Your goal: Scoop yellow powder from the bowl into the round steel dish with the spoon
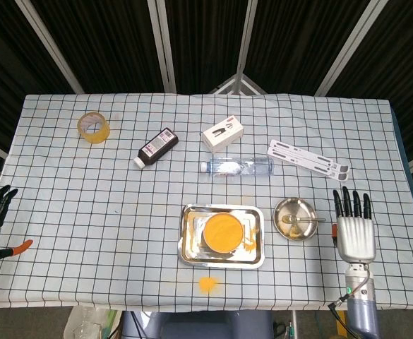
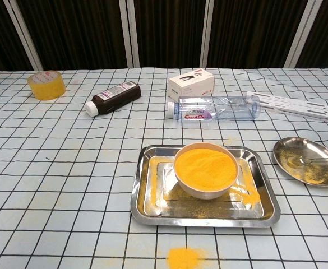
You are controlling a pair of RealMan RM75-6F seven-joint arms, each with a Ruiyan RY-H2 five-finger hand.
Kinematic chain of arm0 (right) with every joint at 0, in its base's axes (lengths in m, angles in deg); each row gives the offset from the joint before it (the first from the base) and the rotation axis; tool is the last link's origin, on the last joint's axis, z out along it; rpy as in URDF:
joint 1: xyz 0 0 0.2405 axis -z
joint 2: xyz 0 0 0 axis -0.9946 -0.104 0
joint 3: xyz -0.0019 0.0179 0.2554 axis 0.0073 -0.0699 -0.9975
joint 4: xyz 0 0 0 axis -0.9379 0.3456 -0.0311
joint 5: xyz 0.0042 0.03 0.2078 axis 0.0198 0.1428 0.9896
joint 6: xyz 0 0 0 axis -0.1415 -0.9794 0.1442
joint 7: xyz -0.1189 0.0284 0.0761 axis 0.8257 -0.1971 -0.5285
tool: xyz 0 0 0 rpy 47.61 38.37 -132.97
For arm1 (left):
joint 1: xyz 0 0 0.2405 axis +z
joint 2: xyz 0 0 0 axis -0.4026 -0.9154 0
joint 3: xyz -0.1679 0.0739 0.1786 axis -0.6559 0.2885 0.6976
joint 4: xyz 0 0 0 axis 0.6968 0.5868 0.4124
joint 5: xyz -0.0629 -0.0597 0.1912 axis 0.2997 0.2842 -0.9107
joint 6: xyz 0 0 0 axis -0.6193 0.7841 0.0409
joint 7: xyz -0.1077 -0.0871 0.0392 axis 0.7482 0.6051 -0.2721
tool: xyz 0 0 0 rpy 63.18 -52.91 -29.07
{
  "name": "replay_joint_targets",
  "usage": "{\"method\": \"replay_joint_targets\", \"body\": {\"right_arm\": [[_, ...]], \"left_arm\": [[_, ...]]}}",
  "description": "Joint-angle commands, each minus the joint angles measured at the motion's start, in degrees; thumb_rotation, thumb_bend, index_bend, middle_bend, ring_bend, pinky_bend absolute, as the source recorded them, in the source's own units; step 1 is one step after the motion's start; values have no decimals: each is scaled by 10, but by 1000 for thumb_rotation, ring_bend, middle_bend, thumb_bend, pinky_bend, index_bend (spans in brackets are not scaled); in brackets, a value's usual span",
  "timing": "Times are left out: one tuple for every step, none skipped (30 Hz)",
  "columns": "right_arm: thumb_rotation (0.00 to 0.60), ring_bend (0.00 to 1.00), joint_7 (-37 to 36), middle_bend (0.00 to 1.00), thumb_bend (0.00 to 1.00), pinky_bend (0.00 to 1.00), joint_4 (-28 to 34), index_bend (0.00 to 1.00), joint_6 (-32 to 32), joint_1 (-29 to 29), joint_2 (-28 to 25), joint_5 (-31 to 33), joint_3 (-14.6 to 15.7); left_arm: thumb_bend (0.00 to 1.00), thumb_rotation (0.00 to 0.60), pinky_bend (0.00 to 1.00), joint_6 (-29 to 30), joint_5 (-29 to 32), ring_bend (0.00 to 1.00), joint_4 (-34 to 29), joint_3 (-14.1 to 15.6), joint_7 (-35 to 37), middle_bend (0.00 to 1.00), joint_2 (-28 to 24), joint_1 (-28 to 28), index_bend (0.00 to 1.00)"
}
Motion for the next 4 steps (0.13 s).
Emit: {"method": "replay_joint_targets", "body": {"right_arm": [[600, 0, -97, 0, 489, 0, 36, 0, 44, 45, -101, -98, 68], [600, 0, -115, 0, 483, 0, 45, 0, 47, 52, -120, -110, 79], [600, 0, -125, 0, 473, 0, 49, 0, 49, 57, -132, -116, 86], [600, 0, -136, 0, 467, 0, 52, 0, 51, 62, -146, -125, 94]], "left_arm": [[0, 600, 0, 7, -8, 0, 3, 3, -7, 0, 3, 2, 0], [0, 600, 0, 12, -12, 0, 5, 4, -11, 0, 5, 4, 0], [0, 600, 0, 17, -16, 0, 7, 5, -15, 0, 7, 5, 0], [0, 600, 0, 24, -21, 0, 9, 7, -19, 0, 9, 8, 0]]}}
